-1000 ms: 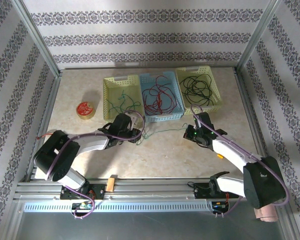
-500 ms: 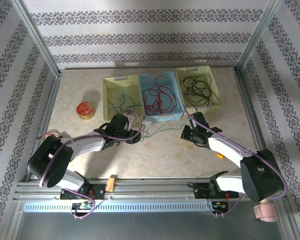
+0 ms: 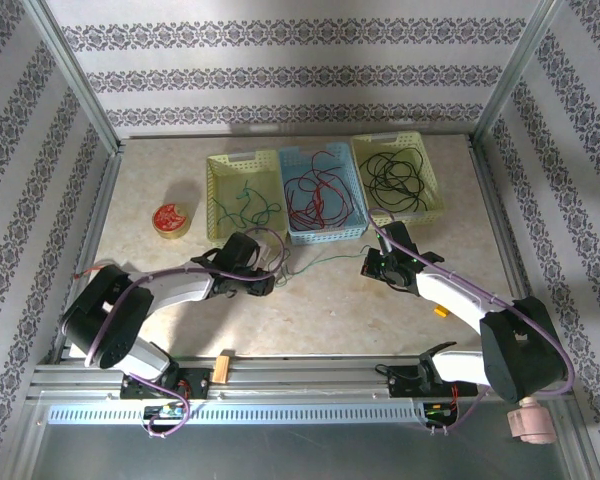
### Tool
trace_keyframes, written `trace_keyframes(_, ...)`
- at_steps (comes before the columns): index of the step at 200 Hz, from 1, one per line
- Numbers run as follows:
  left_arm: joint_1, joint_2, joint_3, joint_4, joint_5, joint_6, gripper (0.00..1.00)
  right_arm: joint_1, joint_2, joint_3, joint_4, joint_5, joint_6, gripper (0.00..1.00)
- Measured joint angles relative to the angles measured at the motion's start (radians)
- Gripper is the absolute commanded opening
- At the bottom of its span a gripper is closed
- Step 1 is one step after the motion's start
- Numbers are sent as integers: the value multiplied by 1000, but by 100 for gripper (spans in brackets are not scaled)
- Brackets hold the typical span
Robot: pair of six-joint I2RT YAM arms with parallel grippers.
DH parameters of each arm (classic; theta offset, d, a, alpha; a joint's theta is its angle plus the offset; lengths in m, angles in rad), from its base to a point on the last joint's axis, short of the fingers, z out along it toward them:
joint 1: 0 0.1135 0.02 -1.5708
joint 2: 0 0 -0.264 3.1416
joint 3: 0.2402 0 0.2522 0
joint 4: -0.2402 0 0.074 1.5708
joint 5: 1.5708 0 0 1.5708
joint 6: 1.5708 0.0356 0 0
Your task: Untangle the cables
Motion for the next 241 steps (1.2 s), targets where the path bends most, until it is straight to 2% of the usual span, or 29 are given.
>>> trace_keyframes(10, 4, 11, 17, -5, 11, 2, 8, 0, -2, 0, 0, 1, -3, 0)
trace_keyframes(25, 3, 26, 33, -6, 26, 0, 0, -1, -13, 0, 0, 4, -3, 0)
trace_keyframes(55, 3, 12, 30, -11, 19, -1, 0, -7, -66, -4, -5, 37, -2, 0)
trace_keyframes(78, 3, -71, -18, 4, -20, -11, 0, 3, -135, -5, -16, 61, -16, 0)
trace_keyframes(115, 3, -208, -105, 57, -52, -27, 0, 101, -219, 56, -37, 86, -95, 0)
trace_keyframes(151, 3, -306, -174, 101, -59, -35, 0, 164, -222, 195, -13, 77, -172, 0)
trace_keyframes(199, 3, -489, -265, 141, -154, -79, 0, 173, -108, 351, 38, 51, -198, 0)
trace_keyframes(241, 20, -646, -342, 149, -290, -164, 0, 189, 203, 607, 38, 90, -187, 0)
